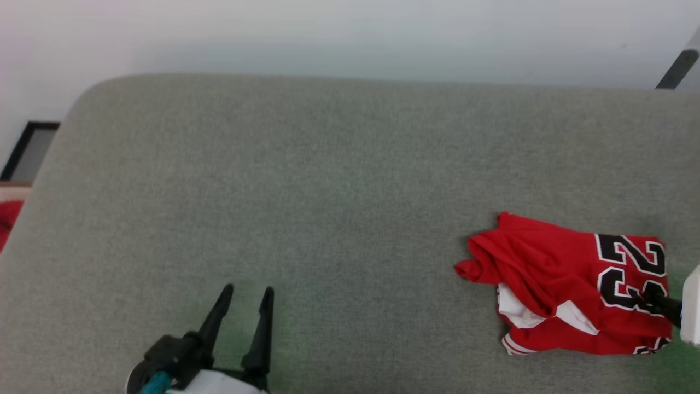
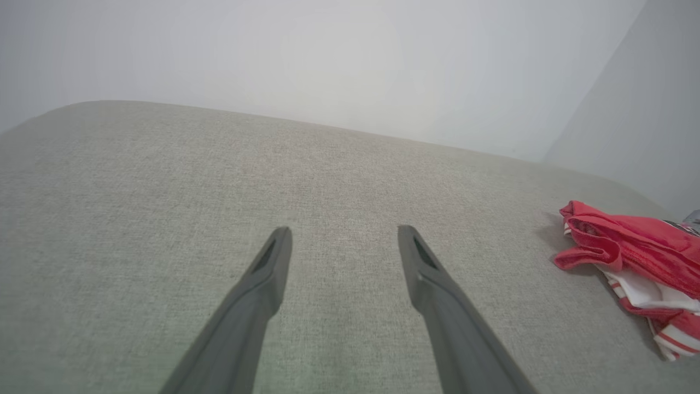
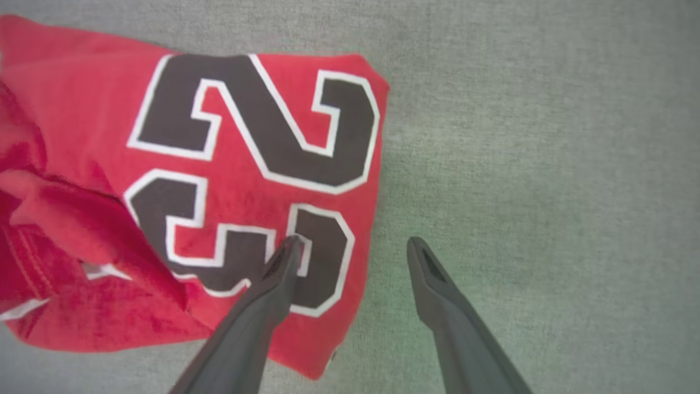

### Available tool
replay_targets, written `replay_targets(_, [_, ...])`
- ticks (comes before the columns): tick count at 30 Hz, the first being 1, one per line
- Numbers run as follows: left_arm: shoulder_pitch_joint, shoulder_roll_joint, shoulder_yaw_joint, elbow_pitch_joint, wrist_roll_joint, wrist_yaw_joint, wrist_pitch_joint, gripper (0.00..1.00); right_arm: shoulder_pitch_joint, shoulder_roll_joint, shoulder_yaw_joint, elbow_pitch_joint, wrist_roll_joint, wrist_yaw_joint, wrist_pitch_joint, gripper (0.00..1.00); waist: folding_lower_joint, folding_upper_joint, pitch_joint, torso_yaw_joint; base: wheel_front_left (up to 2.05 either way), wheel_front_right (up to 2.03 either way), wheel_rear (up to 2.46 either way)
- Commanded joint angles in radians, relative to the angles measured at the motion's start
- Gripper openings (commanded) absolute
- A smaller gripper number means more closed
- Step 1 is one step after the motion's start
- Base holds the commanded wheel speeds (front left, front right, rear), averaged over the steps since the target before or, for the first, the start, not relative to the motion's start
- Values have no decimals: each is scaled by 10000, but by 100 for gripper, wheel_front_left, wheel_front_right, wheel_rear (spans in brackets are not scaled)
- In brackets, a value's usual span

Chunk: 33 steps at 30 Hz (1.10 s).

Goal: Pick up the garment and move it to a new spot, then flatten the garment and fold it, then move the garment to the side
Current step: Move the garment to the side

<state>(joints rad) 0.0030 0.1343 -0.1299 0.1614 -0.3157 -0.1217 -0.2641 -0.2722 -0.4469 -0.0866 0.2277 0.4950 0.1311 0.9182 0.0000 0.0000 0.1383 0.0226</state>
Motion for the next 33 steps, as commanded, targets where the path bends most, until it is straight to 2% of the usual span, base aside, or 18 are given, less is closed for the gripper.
replay_targets(1, [-285,-41,-95,62,90,-29,3,100,-271,23,-33,159,34,-8,231,100,0,0,616,208,0,0,0])
replay_targets(8, [-1256,-189,-437,331,241,-91,3,100,-505,252,384,855,-39,-8,562,100,0,0,1325,374,0,0,0])
replay_targets(9, [-1368,-167,-466,333,305,-97,3,100,-514,322,420,939,-23,-8,480,95,0,0,1390,358,0,0,0])
replay_targets(10, [-1454,-171,-480,371,296,-81,3,100,-544,398,459,971,22,-8,341,38,0,0,1445,330,0,0,0])
replay_targets(11, [-1527,-151,-503,404,323,-82,3,100,-585,467,422,1011,61,-8,130,0,0,0,1493,286,0,0,0])
replay_targets(17, [-1761,36,-533,216,265,-95,3,100,-843,509,679,957,453,-8,-1042,0,0,0,1588,-340,0,0,0])
replay_targets(20, [-1872,265,-582,18,167,-89,3,100,-959,269,732,860,730,-11,-1670,0,0,0,1643,-799,0,0,0])
replay_targets(27, [-2691,714,-1127,-197,489,-86,3,100,-859,-514,-104,1058,1180,-9,-2983,0,0,0,2046,-1734,0,0,0])
replay_targets(33, [-3631,1022,-1465,-269,540,-81,3,100,-1374,-1057,-922,1772,945,-9,-3801,0,0,0,2577,-2387,0,0,0])
